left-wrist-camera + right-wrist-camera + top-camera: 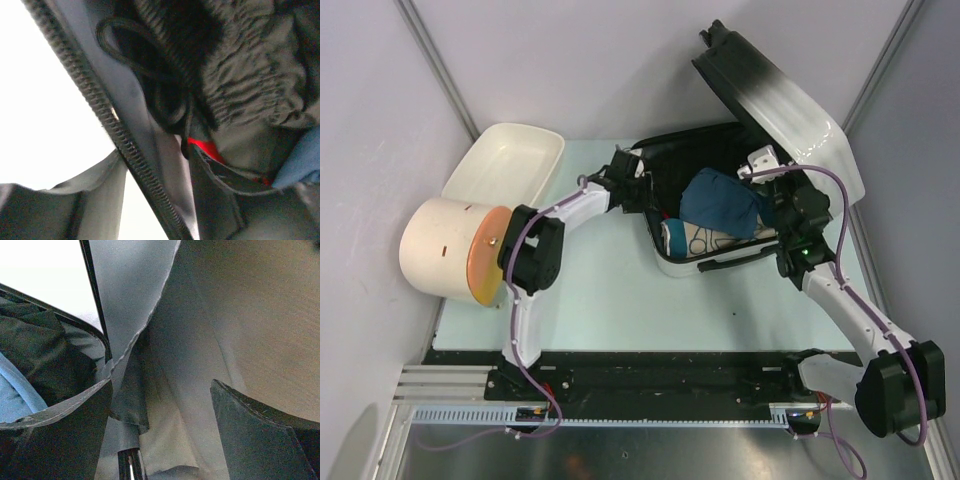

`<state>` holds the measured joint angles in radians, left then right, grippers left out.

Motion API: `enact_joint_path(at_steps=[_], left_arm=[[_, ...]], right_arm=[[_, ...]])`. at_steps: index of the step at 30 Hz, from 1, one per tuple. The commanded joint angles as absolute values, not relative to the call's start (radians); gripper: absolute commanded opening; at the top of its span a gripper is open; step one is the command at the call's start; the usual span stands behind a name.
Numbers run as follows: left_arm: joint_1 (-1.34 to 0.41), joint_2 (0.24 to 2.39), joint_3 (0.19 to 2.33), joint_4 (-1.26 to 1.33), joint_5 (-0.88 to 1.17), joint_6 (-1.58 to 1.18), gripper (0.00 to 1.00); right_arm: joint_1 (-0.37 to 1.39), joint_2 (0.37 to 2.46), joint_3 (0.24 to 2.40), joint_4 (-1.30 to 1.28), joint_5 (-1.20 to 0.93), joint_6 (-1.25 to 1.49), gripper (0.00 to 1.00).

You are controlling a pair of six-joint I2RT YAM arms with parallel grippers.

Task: Open, take out, and arrange the luggage

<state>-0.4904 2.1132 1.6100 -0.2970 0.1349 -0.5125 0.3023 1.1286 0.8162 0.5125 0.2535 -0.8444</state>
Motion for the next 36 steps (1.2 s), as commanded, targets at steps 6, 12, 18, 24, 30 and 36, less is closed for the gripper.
enact_joint_path(at_steps=[6, 12, 18, 24, 30, 36], left_arm=[[-0.61, 2.284, 1.911, -0.242, 0.255, -0.296, 0.24], [-0.615, 2.347, 2.04, -0.244, 0.236, -0.297, 0.11], [-0.643, 2.333, 1.984, -0.23, 0.258, -0.5, 0.07], [-0.695, 2.345, 1.967, -0.201, 0.184, -0.731, 0.0], [-0.733, 2.378, 1.997, -0.132, 0.179, -0.884, 0.0], [-0.69, 2.275, 1.931, -0.129, 0.187, -0.764, 0.39]], right_arm=[[0.247, 1.046, 0.87, 0.471, 0.27, -0.795, 0.84], [0.152, 1.035, 0.868, 0.442, 0.285, -0.793, 0.85], [-0.087, 1.022, 0.856, 0.402, 0.08, -0.724, 0.85], [-0.267, 1.077, 0.853, 0.474, -0.113, -0.701, 0.87], [-0.319, 1.059, 0.864, 0.433, -0.331, -0.721, 0.93], [-0.273, 0.934, 0.913, -0.03, -0.678, -0.741, 1.0]])
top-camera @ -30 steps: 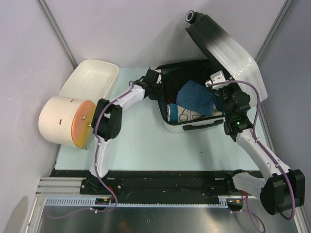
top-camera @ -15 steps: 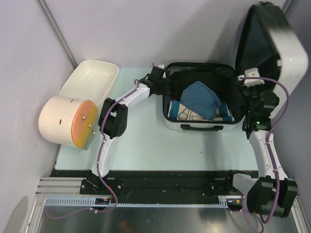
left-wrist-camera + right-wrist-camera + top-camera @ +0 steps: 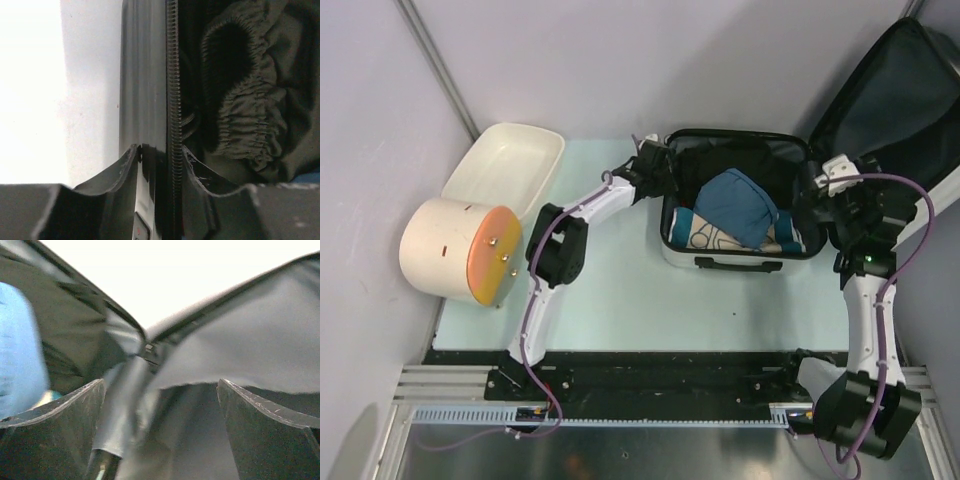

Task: Open, take out, and arrange the luggage

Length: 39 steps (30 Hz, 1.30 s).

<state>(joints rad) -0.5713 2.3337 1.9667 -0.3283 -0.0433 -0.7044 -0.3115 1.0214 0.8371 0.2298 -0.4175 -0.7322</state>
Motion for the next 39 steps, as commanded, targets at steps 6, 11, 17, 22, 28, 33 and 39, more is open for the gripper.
enact_joint_path(at_steps=[6, 11, 17, 22, 28, 33, 39], left_arm=[[-0.582, 2.079, 1.778, -0.137, 0.352, -0.446, 0.99], [-0.453, 1.861, 1.692, -0.26, 0.384, -0.109, 1.0], [-0.202, 1.92, 1.833, -0.478, 0.24, 0.129, 1.0], [-0.094, 2.011, 1.934, -0.512, 0.094, 0.212, 0.99], [-0.048, 2.121, 1.953, -0.563, -0.086, 0.241, 0.97], [-0.043, 2.154, 1.879, -0.598, -0.109, 0.236, 0.92], [-0.097, 2.256, 1.884, -0.673, -0.201, 0.149, 0.56]], right_arm=[[-0.126, 0.911, 0.968, -0.49, -0.802, -0.836, 1.0], [-0.022, 0.946, 0.982, -0.698, -0.816, -0.857, 0.99], [0.1, 1.025, 0.979, -0.788, -0.687, -0.868, 0.97], [0.147, 1.065, 0.98, -0.764, -0.606, -0.845, 0.95], [0.146, 1.06, 0.979, -0.752, -0.595, -0.839, 0.95], [0.149, 1.077, 0.973, -0.759, -0.554, -0.854, 0.95], [0.132, 1.094, 0.948, -0.692, -0.491, -0.868, 0.95]])
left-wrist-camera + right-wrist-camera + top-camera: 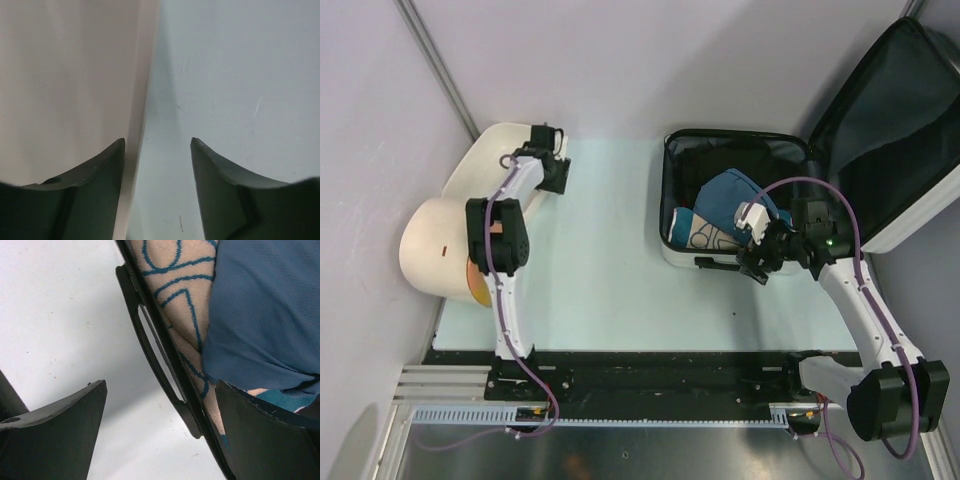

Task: Open, take out, and arrange the luggage

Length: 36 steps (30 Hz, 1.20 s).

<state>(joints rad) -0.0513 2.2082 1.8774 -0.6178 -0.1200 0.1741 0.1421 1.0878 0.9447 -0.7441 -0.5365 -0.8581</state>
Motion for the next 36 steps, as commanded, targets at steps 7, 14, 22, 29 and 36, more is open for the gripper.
enact_joint_path(at_steps=[7, 14, 22, 29, 36], left_arm=[[-0.213, 2.23, 1.917, -0.706, -0.077, -0.083, 0.04], [-0.35, 2.223, 1.991, -0.733, 0.133, -0.417, 0.0], [-0.482, 2.261, 1.974, -0.73, 0.236, -0.652, 0.0], [-0.492, 2.28, 2.058, -0.718, 0.232, -0.68, 0.58], [-0.424, 2.177, 2.166, -0.683, 0.222, -0.523, 0.76]], right_arm=[[0.118, 1.083, 0.948, -0.687, -0.485, -0.851, 0.95], [0.072, 1.065, 0.95, -0.681, -0.499, -0.824, 0.97], [0.052, 1.014, 0.948, -0.68, -0.525, -0.764, 0.99], [0.054, 1.0, 0.954, -0.588, -0.522, -0.68, 1.0], [0.055, 1.046, 0.971, -0.367, -0.514, -0.583, 1.0]])
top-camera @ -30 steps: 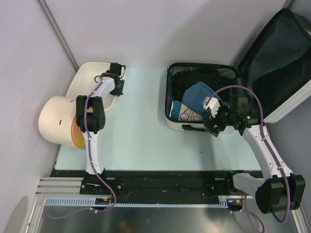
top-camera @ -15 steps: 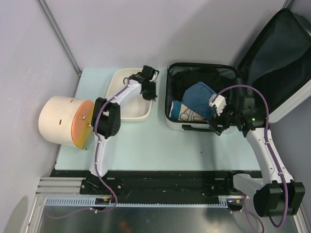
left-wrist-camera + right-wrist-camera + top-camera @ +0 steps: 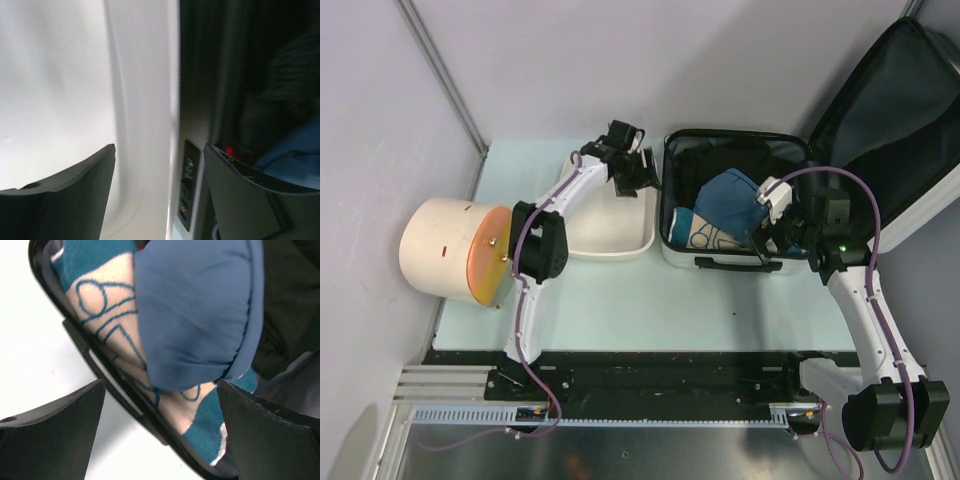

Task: Open, take out, and arrange the luggage

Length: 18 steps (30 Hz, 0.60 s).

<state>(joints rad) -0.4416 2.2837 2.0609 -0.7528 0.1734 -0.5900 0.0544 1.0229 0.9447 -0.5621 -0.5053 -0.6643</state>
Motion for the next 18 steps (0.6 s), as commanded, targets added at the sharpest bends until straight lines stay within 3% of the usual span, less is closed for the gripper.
enact_joint_path(at_steps=[1, 4, 7, 11, 18], left_arm=[[-0.419, 2.157, 2.171, -0.684, 0.236, -0.461, 0.77], [-0.403, 2.077, 2.152, -0.68, 0.262, -0.287, 0.91], [-0.382, 1.976, 2.07, -0.646, 0.328, -0.129, 0.97], [-0.313, 1.852, 1.913, -0.594, 0.581, -0.025, 1.0], [-0.295, 1.675, 1.74, -0.577, 0.629, 0.118, 1.0]], right_arm=[[0.057, 1.058, 0.976, -0.338, -0.506, -0.537, 1.0], [0.046, 1.121, 0.991, -0.241, -0.469, -0.442, 1.0], [0.008, 1.184, 1.019, -0.206, -0.55, -0.44, 1.0], [-0.04, 1.268, 1.066, -0.206, -0.588, -0.495, 1.0], [-0.034, 1.41, 1.14, -0.132, -0.617, -0.508, 1.0]])
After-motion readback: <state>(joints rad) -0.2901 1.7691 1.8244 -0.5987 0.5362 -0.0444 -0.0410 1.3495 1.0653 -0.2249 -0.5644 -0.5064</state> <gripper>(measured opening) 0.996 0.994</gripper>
